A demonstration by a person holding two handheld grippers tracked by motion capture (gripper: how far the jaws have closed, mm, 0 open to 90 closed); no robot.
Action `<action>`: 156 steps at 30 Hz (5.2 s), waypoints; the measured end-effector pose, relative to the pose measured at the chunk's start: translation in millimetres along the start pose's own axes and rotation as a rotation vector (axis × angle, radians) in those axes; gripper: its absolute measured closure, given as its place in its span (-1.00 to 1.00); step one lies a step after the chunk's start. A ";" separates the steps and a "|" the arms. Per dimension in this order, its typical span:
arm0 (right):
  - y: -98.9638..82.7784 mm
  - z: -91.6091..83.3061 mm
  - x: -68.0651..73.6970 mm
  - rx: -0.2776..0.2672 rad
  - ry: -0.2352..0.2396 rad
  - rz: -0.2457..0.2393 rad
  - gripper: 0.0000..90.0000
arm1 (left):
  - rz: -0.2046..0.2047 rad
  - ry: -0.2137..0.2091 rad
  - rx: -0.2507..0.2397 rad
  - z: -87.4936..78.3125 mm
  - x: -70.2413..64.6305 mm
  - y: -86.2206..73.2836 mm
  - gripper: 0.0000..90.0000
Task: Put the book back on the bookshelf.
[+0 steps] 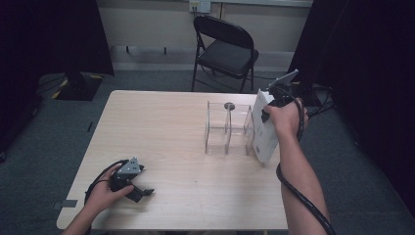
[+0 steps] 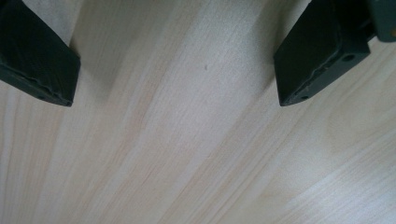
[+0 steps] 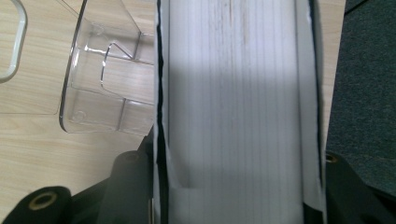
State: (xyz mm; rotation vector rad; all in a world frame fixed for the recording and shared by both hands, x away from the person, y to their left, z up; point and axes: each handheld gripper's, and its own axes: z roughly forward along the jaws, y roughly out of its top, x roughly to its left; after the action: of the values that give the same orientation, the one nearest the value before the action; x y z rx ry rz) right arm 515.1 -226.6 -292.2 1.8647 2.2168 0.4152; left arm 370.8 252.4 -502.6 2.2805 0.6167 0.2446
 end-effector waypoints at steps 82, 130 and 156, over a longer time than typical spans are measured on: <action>-1.1 10.9 -7.1 -0.031 0.015 -0.024 -0.04 | 0.004 0.000 0.004 -0.4 -0.8 -0.1 -1.00; -19.2 8.5 -8.6 -0.044 0.061 0.013 -0.34 | 0.003 -0.003 0.005 -0.5 -1.1 -0.2 -1.00; -29.3 8.2 -9.8 -0.031 0.060 -0.015 -0.44 | 0.003 -0.003 0.004 -0.5 -1.1 -0.2 -1.00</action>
State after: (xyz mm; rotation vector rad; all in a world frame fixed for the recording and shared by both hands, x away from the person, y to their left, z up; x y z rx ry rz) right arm 492.5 -240.3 -310.3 1.8427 2.2475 0.5069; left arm 369.6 252.3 -502.4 2.2858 0.6129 0.2414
